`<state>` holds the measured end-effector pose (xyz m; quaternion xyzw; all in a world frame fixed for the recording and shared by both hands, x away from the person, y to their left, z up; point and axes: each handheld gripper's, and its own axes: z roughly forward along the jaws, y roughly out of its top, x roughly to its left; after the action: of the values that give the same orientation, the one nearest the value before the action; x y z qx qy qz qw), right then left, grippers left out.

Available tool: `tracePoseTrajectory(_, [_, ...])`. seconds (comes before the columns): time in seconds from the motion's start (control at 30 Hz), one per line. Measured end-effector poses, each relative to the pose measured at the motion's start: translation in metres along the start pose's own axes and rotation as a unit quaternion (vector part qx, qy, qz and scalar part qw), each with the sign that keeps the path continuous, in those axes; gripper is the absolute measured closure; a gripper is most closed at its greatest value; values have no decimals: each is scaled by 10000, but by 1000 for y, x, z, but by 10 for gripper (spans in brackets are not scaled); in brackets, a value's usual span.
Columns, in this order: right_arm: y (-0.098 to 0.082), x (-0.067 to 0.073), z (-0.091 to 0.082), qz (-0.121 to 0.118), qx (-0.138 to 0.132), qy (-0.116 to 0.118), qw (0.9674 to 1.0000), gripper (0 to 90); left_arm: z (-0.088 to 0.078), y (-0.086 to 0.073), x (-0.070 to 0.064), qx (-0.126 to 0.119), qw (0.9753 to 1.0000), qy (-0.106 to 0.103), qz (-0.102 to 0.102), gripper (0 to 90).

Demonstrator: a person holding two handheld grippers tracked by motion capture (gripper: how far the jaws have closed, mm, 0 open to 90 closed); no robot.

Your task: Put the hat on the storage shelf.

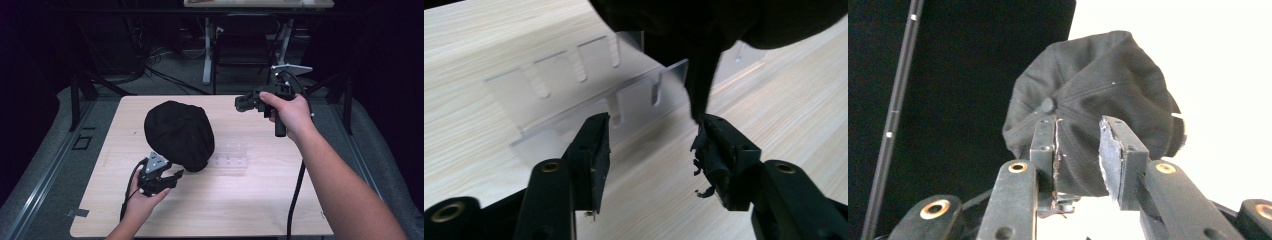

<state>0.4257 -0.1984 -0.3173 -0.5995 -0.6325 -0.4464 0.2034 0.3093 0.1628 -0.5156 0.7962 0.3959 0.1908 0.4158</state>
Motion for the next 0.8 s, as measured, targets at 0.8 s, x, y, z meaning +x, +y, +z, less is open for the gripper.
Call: tracePoseTrajectory(0.8, [-47,-22,-7,-1263,-268,-1698,9770,566,-26,-49,43,-24,9969,420,-658,439])
